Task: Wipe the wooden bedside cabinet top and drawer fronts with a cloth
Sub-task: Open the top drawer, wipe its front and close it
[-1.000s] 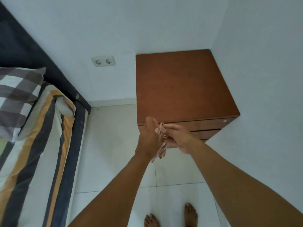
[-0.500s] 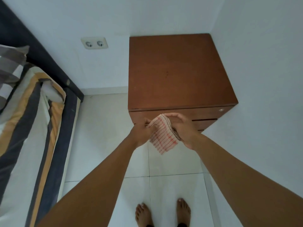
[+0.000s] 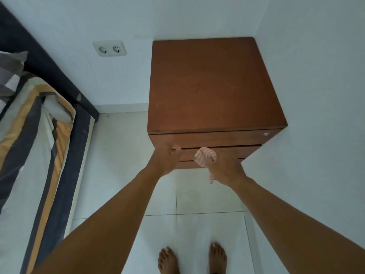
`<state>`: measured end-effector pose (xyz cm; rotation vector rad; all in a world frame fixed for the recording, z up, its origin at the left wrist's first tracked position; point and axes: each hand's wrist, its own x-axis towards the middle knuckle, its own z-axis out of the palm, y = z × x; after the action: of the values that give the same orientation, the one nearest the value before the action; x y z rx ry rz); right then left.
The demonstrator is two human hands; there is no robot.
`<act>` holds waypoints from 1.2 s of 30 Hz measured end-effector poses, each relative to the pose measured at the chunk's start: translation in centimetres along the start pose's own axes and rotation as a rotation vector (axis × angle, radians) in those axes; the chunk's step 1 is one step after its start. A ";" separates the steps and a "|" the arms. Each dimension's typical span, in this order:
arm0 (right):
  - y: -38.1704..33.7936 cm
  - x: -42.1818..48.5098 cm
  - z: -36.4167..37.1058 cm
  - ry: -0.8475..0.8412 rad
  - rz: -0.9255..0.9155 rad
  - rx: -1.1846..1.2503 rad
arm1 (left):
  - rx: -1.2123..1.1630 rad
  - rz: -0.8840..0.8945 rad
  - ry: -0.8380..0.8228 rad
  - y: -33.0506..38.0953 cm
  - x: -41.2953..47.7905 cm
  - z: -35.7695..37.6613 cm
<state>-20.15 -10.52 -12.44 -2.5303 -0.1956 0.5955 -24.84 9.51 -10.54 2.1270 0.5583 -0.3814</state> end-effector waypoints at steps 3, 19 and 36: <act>1.2 1.1 -1.4 0.053 0.007 0.019 | 0.202 -0.029 0.128 -3.0 1.1 -0.3; 1.2 4.4 -0.7 0.200 -0.237 -0.531 | 0.341 0.156 0.175 -7.6 4.4 0.3; 2.0 5.4 -0.3 0.090 -0.275 -0.551 | 0.441 0.163 0.147 -8.1 5.6 -1.8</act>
<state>-15.17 -11.03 -15.31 -2.9665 -0.7507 0.3478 -24.13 16.55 -17.59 2.6211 0.4041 -0.2750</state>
